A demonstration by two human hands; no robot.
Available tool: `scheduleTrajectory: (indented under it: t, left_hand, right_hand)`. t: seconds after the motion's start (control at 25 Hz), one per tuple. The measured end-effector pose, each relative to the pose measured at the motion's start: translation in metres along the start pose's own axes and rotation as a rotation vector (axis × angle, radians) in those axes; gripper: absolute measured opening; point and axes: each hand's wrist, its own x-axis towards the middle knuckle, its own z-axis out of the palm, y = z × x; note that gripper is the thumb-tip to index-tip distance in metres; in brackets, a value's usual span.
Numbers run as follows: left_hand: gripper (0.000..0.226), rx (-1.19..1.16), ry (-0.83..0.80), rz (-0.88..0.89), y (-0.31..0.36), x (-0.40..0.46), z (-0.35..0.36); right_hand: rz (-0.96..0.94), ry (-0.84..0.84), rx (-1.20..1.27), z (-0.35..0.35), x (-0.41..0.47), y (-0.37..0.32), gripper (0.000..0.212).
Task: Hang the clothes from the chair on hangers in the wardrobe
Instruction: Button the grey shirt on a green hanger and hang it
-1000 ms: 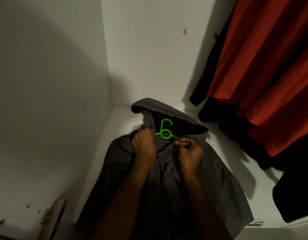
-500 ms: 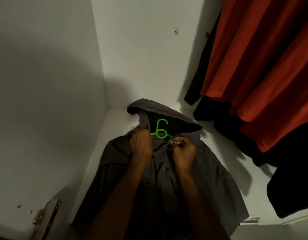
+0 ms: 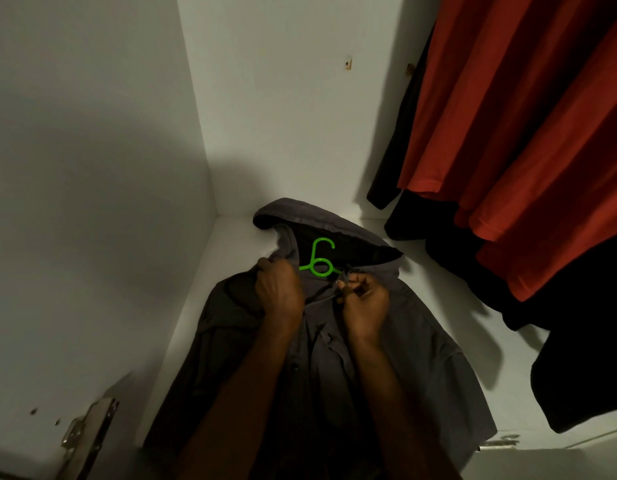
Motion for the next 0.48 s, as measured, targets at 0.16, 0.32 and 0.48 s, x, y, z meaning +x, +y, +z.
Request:
scheduleTrajectory:
  t: [0.16,0.32,0.48]
  left_hand:
    - [0.032,-0.059,0.014,-0.020,0.001,-0.001,-0.003]
    - [0.021,-0.187,0.064,0.072,-0.007,0.005,-0.007]
    - [0.015,-0.425,0.281,0.213,-0.017,0.001,-0.020]
  right_hand:
    - [0.010,0.005,0.015,0.001,0.001,-0.001,0.029]
    - [0.004,0.008,0.047,0.000,-0.001,0.000,0.026]
    - [-0.092,-0.028,0.109,-0.001,-0.005,-0.006,0.024]
